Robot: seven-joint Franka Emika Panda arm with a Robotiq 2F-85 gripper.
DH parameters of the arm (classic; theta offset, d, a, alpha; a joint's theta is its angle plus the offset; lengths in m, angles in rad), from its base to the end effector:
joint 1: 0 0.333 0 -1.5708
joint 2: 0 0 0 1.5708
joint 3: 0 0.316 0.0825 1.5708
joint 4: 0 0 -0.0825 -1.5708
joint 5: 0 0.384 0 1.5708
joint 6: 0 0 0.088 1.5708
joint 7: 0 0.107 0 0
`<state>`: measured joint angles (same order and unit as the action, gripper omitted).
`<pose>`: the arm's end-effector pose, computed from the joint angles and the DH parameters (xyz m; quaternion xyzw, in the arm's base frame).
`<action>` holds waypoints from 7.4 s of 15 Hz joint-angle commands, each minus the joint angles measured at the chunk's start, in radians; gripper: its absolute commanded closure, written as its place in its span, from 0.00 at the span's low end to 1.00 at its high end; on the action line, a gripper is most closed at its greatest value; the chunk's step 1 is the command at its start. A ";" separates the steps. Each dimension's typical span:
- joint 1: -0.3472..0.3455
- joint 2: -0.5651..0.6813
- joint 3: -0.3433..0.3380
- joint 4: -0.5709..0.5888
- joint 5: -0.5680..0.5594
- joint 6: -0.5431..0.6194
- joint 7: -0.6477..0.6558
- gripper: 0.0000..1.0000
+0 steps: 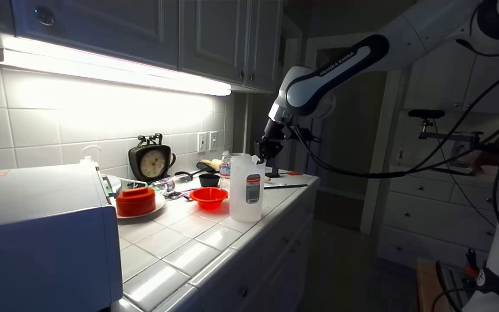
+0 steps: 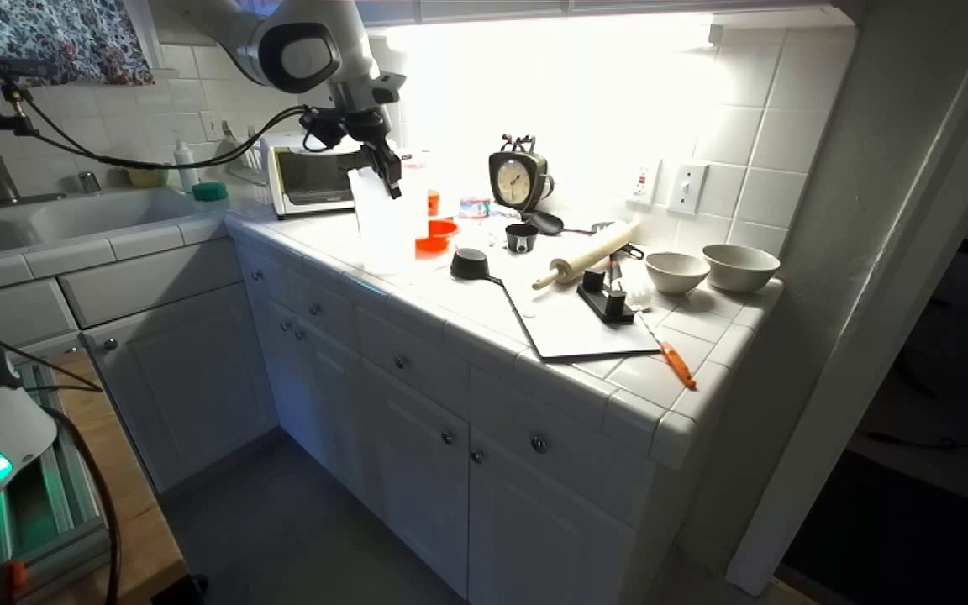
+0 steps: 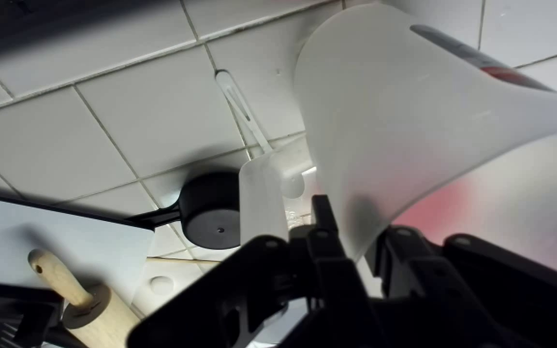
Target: Move the jar to the right and open the oven
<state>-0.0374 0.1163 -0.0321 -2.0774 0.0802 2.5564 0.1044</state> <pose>0.5973 -0.0423 0.4115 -0.9767 0.1137 -0.1798 0.0291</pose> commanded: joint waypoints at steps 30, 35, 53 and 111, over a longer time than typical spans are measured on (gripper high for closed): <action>0.137 -0.072 0.133 0.047 -0.020 -0.065 -0.214 0.00; 0.171 -0.020 0.155 0.098 -0.041 -0.085 -0.022 0.00; 0.243 0.103 0.153 0.230 0.016 -0.001 0.414 0.00; 0.433 0.518 0.125 0.693 0.027 -0.086 0.421 0.39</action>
<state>0.3869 0.6037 0.1150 -1.4177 0.1364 2.4835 0.5208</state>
